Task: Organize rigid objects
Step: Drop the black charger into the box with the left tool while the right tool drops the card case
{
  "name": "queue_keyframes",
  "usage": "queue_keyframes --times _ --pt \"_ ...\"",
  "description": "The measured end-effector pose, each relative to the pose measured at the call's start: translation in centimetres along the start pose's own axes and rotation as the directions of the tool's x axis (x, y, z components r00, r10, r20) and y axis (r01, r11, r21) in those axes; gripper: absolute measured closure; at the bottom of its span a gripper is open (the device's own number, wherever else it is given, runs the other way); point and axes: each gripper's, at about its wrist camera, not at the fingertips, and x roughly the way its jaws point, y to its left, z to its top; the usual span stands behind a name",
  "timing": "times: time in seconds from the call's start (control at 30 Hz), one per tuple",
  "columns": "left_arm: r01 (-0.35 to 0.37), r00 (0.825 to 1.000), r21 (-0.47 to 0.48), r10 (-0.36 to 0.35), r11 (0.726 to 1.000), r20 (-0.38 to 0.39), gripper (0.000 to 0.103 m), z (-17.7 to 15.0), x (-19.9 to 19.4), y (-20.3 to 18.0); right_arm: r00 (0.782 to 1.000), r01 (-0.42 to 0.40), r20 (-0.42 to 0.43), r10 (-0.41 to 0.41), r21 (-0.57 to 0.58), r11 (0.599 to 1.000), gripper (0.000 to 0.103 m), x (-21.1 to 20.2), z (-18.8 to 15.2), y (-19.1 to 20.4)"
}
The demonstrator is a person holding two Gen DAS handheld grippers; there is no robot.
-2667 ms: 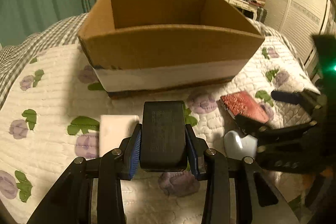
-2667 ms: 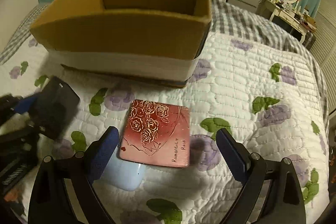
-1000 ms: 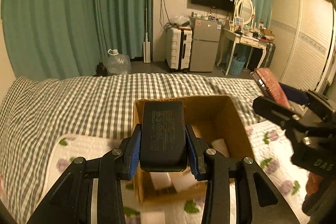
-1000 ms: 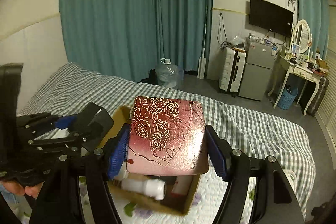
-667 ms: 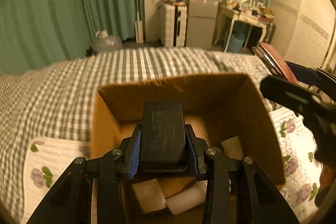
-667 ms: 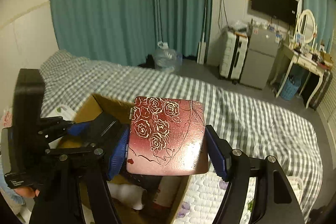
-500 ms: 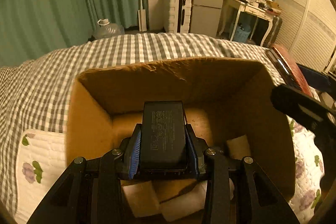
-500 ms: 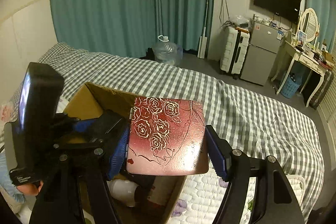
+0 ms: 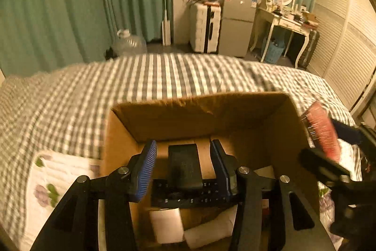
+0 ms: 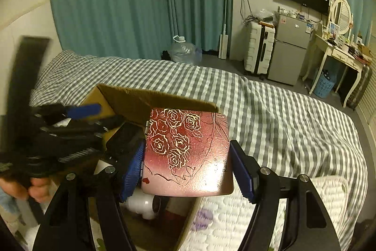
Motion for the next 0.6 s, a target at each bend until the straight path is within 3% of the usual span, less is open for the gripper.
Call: queue_keyframes --times 0.13,0.27,0.4,0.6 --pt "-0.033 0.999 0.043 0.032 0.999 0.025 0.053 -0.9 -3.0 0.7 1.0 0.011 0.016 -0.011 -0.004 1.0 0.034 -1.2 0.0 1.0" --pt "-0.026 0.999 0.027 0.024 0.999 0.046 0.052 -2.6 -5.3 2.5 1.0 0.011 0.024 -0.011 -0.014 1.0 0.034 -1.6 0.0 2.6" --pt "0.015 0.997 -0.01 -0.014 1.0 0.073 0.05 -4.2 -6.6 4.5 0.999 0.04 -0.006 -0.04 -0.033 0.999 0.034 0.0 -0.4 4.5" --pt "0.018 0.997 -0.027 -0.016 0.999 0.08 0.05 -4.8 -5.7 6.1 0.994 0.082 -0.072 -0.087 -0.068 0.994 0.034 4.8 -0.5 6.0"
